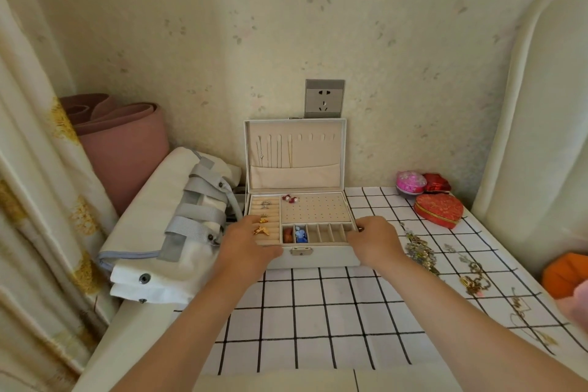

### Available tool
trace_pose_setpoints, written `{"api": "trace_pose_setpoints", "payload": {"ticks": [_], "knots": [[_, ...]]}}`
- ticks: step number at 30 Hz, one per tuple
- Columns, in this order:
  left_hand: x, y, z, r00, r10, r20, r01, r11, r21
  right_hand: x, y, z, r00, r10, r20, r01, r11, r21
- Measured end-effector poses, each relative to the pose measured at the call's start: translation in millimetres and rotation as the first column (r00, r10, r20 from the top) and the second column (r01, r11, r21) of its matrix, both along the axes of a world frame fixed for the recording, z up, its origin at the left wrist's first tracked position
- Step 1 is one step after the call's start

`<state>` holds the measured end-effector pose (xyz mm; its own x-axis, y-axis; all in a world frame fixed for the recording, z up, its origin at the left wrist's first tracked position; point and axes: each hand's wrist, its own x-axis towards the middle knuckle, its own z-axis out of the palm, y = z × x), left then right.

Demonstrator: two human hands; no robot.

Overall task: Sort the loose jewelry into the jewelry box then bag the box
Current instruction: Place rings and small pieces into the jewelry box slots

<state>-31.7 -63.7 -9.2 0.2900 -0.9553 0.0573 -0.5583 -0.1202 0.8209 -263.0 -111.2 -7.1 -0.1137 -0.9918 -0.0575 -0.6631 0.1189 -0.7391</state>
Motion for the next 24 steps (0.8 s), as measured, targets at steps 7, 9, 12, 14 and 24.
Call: {"api": "trace_pose_setpoints", "payload": {"ticks": [7, 9, 12, 14, 24], "knots": [[2, 9, 6, 1.000, 0.026, 0.015, -0.026, 0.999, -0.041, -6, 12, 6, 1.000, 0.029, 0.007, -0.029, 1.000, -0.001], [1, 17, 6, 0.999, 0.030, 0.043, -0.029, 0.999, -0.036, -11, 17, 5, 0.999, 0.038, 0.009, -0.037, 0.999, -0.004], [-1, 31, 7, 0.995, 0.036, 0.090, -0.034, 0.999, -0.024, -19, 27, 3, 0.998, 0.061, 0.010, -0.061, 0.998, -0.013], [-4, 42, 7, 0.991, 0.036, 0.129, -0.037, 0.999, 0.008, -23, 34, -1, 0.997, 0.081, 0.001, -0.081, 0.996, -0.021], [-9, 58, 14, 0.932, -0.119, 0.342, 0.043, 0.974, 0.221, -29, 57, -8, 0.990, 0.136, 0.038, -0.134, 0.989, -0.062]]}}
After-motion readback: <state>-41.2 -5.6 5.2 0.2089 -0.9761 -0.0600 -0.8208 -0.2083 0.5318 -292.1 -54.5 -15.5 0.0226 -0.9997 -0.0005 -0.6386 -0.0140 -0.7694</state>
